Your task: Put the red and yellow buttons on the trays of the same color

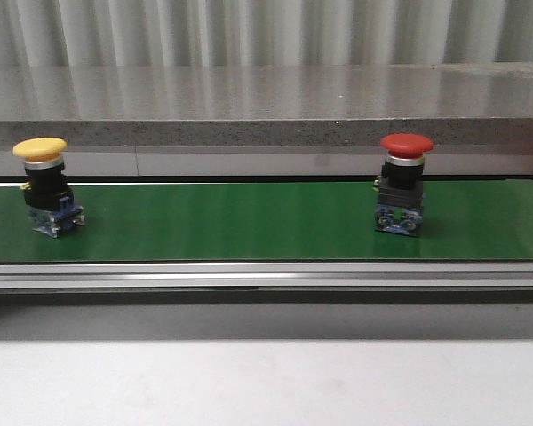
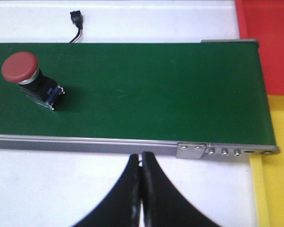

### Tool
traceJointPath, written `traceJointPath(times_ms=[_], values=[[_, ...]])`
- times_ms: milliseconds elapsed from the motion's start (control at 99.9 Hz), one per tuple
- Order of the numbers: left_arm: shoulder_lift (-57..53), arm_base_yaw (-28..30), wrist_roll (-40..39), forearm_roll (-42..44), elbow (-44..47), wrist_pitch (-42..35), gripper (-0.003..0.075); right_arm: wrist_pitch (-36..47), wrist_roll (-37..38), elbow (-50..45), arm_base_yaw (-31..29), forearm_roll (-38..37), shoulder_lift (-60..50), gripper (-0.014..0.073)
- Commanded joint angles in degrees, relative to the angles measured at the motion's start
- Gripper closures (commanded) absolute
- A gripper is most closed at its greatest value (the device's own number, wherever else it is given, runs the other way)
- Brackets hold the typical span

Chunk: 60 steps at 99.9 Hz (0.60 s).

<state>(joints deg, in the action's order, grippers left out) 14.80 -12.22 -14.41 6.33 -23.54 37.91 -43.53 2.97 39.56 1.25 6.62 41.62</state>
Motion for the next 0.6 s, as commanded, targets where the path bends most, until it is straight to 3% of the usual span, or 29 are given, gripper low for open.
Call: traceJointPath(times_ms=[0, 110, 180, 250, 390, 460, 590], values=[[0.5, -0.5, 0.0, 0.3, -1.5, -4.5, 0.0740, 3.5, -0.1, 2.4, -0.3, 1.9, 4.1, 0.0659], [0.5, -0.5, 0.0, 0.3, -1.5, -4.5, 0.0740, 3.4, -0.1, 2.4, -0.3, 4.0, 7.4, 0.0635], [0.5, -0.5, 0.0, 0.3, -1.5, -4.5, 0.0740, 3.1, -0.1, 2.4, -0.3, 5.9, 8.8, 0.0563], [0.5, -0.5, 0.0, 0.3, -1.5, -4.5, 0.0740, 2.8, -0.2, 2.4, -0.3, 7.0, 9.7, 0.0439], [0.5, -0.5, 0.0, 0.3, -1.5, -4.5, 0.0740, 2.4, -0.2, 2.4, -0.3, 8.1, 9.9, 0.0071], [0.5, -0.5, 0.0, 0.3, -1.5, -4.5, 0.0740, 2.5, -0.2, 2.4, -0.3, 8.1, 9.9, -0.0059], [0.5, -0.5, 0.0, 0.3, -1.5, -4.5, 0.0740, 3.5, -4.2, 2.4, 0.1, 8.1, 9.9, -0.0046]])
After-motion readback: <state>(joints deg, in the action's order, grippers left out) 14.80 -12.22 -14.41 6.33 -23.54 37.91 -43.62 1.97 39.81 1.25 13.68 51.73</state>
